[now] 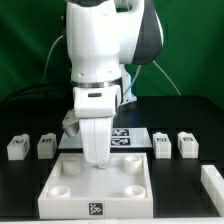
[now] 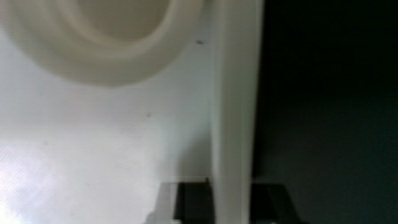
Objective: Assemble one leg
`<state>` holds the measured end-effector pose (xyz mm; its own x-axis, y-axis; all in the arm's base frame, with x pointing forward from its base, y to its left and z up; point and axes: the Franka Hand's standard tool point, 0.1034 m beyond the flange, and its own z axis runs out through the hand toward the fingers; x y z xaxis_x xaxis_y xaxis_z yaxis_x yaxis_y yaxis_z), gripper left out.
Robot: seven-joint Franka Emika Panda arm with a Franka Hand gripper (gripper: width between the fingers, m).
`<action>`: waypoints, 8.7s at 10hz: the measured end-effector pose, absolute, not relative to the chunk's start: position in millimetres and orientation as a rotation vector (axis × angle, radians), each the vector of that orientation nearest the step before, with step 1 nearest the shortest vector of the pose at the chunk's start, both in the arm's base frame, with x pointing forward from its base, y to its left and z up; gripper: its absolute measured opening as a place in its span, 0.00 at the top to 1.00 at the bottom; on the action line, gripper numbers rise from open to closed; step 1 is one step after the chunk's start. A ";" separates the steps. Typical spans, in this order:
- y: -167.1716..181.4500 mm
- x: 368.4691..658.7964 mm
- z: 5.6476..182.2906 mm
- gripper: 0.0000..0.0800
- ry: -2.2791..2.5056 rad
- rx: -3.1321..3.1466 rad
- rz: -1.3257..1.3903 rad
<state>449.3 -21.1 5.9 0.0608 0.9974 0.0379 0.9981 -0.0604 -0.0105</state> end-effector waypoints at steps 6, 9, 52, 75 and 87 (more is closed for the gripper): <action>-6.6 465.6 7.8 0.94 -2.269 -2.152 -0.077; 45.8 496.0 6.6 0.94 -2.172 -2.236 -0.121; 151.7 464.1 53.0 0.19 -0.146 -2.911 0.901; 169.5 409.0 10.6 0.63 -0.066 -2.804 1.382; 145.9 506.2 139.6 0.63 -0.119 -3.049 0.196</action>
Offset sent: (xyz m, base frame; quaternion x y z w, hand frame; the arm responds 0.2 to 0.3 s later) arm 0.0000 0.0000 0.0000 0.0000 0.0000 0.0000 1.0000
